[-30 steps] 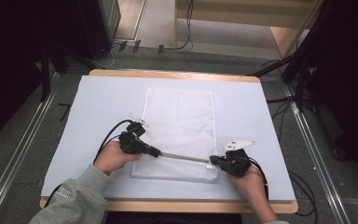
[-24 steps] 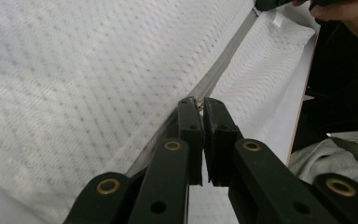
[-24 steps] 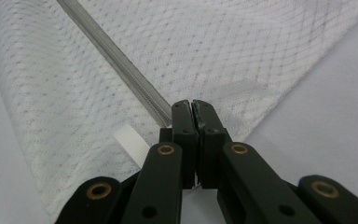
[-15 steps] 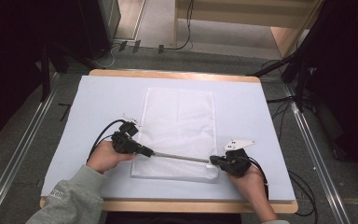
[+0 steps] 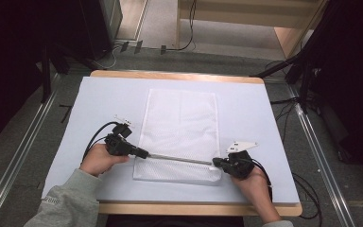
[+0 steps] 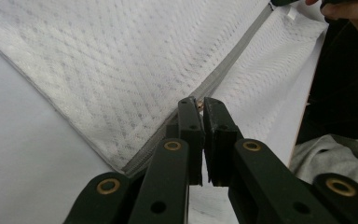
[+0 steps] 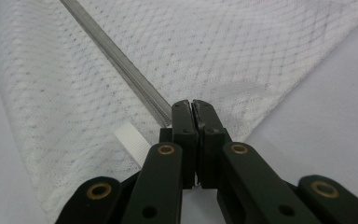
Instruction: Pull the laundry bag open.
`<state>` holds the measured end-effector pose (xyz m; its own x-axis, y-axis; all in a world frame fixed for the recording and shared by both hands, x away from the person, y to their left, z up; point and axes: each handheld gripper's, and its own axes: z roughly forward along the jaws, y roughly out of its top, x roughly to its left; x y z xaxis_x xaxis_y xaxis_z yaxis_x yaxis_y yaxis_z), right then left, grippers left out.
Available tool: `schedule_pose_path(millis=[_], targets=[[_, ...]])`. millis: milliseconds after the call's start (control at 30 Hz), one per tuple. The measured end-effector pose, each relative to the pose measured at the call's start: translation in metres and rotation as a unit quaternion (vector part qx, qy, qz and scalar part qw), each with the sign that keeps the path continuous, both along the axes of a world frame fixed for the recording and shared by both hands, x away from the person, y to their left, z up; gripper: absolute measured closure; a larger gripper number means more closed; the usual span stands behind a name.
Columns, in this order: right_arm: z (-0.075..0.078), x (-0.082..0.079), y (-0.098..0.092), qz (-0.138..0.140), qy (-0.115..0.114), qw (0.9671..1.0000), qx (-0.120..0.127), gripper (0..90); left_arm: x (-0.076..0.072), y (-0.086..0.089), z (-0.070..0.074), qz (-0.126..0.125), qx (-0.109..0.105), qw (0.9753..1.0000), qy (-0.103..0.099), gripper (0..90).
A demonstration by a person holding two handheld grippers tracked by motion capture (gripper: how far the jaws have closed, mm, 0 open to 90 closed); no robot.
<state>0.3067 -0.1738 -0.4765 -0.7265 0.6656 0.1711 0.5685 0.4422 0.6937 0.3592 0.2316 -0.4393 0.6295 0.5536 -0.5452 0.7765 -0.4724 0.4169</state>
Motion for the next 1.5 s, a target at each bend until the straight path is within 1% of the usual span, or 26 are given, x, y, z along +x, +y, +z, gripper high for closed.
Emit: schedule_pose_path(millis=[33,67,133,167,200,233,267,300,333,400,433,467,500,533,567,600,633,667,733,767,800,867,1033,1267,1433,1500], targets=[[0.000,0.000,0.000,0.000,-0.001,1.0000,0.000,90.0,0.000,0.000,0.000,-0.001,0.001,1.0000,0.001,88.1],[0.000,0.000,0.000,0.000,-0.002,1.0000,-0.001,90.0,-0.001,0.000,0.001,0.006,0.013,0.9998,-0.013,88.1],[0.000,0.000,0.000,0.001,-0.002,1.0000,-0.001,90.0,-0.001,0.002,0.003,0.015,0.011,0.9997,-0.013,88.3],[0.000,0.000,0.000,0.001,-0.002,1.0000,-0.002,90.0,0.000,0.003,0.003,0.014,0.008,0.9998,-0.008,88.3],[0.000,0.000,0.001,0.001,-0.003,1.0000,-0.003,90.0,-0.001,0.003,0.003,0.010,0.016,0.9998,-0.008,88.3],[0.000,0.000,0.000,0.002,-0.003,1.0000,-0.003,90.0,-0.001,0.003,0.002,0.012,0.014,0.9998,-0.003,88.3],[0.000,0.000,0.001,0.002,-0.003,1.0000,-0.004,90.0,0.000,0.004,0.001,0.008,0.013,0.9998,0.008,88.3],[0.000,0.000,0.001,0.001,-0.002,1.0000,-0.005,90.0,-0.001,0.006,0.001,0.016,0.017,0.9997,0.002,88.3],[0.000,0.000,0.001,0.001,-0.003,1.0000,-0.005,90.0,0.000,0.008,0.000,0.017,0.009,0.9997,0.013,88.3],[0.001,0.000,0.001,0.003,-0.003,1.0000,-0.007,90.0,0.000,0.012,0.001,0.028,0.014,0.9995,0.008,88.3],[0.000,0.000,0.001,0.002,-0.003,1.0000,-0.006,90.0,0.001,0.015,0.001,0.021,0.010,0.9997,0.011,88.3],[0.000,0.000,0.001,0.002,-0.003,1.0000,-0.005,90.0,0.000,0.018,0.003,0.026,0.017,0.9995,-0.004,88.2],[0.000,0.000,0.001,0.002,-0.003,1.0000,-0.005,90.0,0.000,0.021,0.003,0.027,0.012,0.9996,-0.001,88.2],[0.000,0.000,0.001,0.002,-0.003,1.0000,-0.005,90.0,-0.001,0.024,0.003,0.025,0.014,0.9996,-0.004,88.2],[0.000,0.000,0.001,0.002,-0.003,1.0000,-0.005,90.0,-0.001,0.027,0.003,0.033,0.018,0.9993,-0.007,88.2],[0.000,0.000,0.001,0.002,-0.004,1.0000,-0.005,90.0,-0.001,0.031,0.003,0.033,0.012,0.9994,0.000,88.2],[0.000,0.000,0.001,0.002,-0.003,1.0000,-0.004,90.0,-0.001,0.034,0.003,0.035,0.021,0.9991,-0.006,88.2],[0.000,0.000,0.001,0.003,-0.004,1.0000,-0.005,90.0,-0.001,0.036,0.002,0.039,0.021,0.9990,-0.001,88.2],[0.000,0.000,0.001,0.003,-0.003,1.0000,-0.005,90.0,-0.002,0.040,0.001,0.042,0.029,0.9987,-0.006,88.2],[0.000,0.000,0.000,0.003,-0.004,1.0000,-0.004,90.0,-0.002,0.040,0.001,0.040,0.028,0.9988,-0.002,88.2],[0.000,0.000,0.000,0.003,-0.003,1.0000,-0.004,90.0,-0.002,0.040,0.001,0.041,0.030,0.9987,-0.008,88.1],[0.000,0.000,0.000,0.005,-0.002,1.0000,-0.005,90.0,-0.003,0.040,0.001,0.037,0.032,0.9988,-0.008,88.1],[0.001,0.002,-0.001,0.004,0.007,1.0000,-0.001,90.0,-0.005,0.040,0.002,0.036,0.024,0.9990,-0.012,87.9],[0.003,0.004,0.000,0.003,0.014,0.9999,-0.005,89.5,-0.008,0.041,0.000,0.034,0.020,0.9992,-0.004,87.6],[0.003,0.005,0.000,0.006,0.015,0.9998,-0.008,89.1,-0.013,0.040,0.000,0.033,0.022,0.9990,-0.021,87.2],[0.004,0.005,0.000,0.006,0.020,0.9998,-0.005,88.8,-0.014,0.039,0.000,0.030,0.024,0.9991,-0.020,87.1]])
